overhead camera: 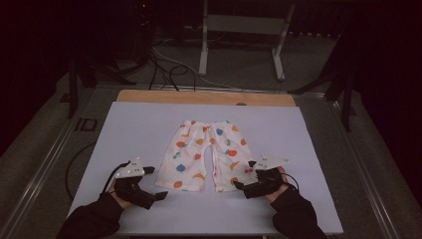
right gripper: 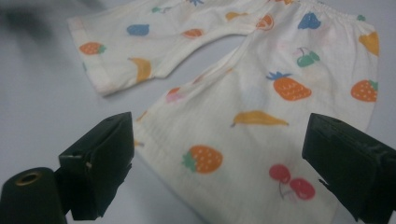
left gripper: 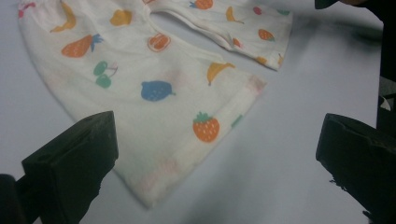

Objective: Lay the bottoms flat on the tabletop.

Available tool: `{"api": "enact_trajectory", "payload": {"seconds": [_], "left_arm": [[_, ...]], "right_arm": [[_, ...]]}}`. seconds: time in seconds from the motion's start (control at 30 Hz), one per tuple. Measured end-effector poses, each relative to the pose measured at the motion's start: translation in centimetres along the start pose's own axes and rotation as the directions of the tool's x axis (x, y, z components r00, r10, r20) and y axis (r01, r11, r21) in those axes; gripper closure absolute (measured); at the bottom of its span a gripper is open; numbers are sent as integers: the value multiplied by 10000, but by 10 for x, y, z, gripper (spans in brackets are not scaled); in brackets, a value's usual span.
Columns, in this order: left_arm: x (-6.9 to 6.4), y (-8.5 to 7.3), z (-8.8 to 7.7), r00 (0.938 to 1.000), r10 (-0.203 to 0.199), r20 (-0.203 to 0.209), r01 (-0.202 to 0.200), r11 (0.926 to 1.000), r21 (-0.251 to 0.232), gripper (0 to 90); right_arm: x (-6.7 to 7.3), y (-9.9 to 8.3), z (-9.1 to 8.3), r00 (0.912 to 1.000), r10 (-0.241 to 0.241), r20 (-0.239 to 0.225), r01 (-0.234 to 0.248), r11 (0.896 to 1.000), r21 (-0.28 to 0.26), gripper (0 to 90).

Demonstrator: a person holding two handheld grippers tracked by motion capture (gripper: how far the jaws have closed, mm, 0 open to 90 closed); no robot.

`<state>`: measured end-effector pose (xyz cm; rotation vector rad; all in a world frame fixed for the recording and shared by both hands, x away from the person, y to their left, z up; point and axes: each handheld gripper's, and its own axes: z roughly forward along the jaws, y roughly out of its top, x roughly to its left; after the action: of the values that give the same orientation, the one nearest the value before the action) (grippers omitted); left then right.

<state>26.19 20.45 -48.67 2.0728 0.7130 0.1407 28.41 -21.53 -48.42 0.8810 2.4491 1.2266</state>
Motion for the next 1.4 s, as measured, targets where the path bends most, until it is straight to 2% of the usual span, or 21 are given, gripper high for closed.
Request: {"api": "enact_trajectory", "payload": {"seconds": [0.13,0.27,0.47,0.67,0.9,1.0,1.17,1.4], "left_arm": [[-4,-10,-11,9999,-111,-52,111,9999,-78,1],[-8,-17,-16,9999,-58,-114,60,9999,99,1],[-14,-25,-22,9999,-21,-135,23,9999,151,1],[-14,-32,-28,9998,-92,-185,95,9998,171,1],[-12,-37,-30,9996,-160,-222,162,9998,68,1],[-11,-38,-29,9997,-143,-207,144,9999,51,1],[-11,-38,-28,9997,-124,-217,123,9999,-51,1],[-12,-39,-27,9998,-50,-196,49,10000,-71,1]], "right_arm": [[4,-9,-12,9999,118,49,-117,9999,-77,92],[6,-17,-23,9997,138,214,-135,9998,-175,92],[6,-33,-36,9991,266,332,-265,9996,-25,92],[5,-47,-44,9984,409,386,-415,9990,152,92],[2,-54,-49,9972,527,527,-530,9986,57,92],[2,-55,-48,9963,440,731,-453,9988,161,92],[1,-54,-44,9948,249,985,-250,9997,-4,92],[0,-53,-42,9947,237,1005,-225,9997,-127,92]]}}
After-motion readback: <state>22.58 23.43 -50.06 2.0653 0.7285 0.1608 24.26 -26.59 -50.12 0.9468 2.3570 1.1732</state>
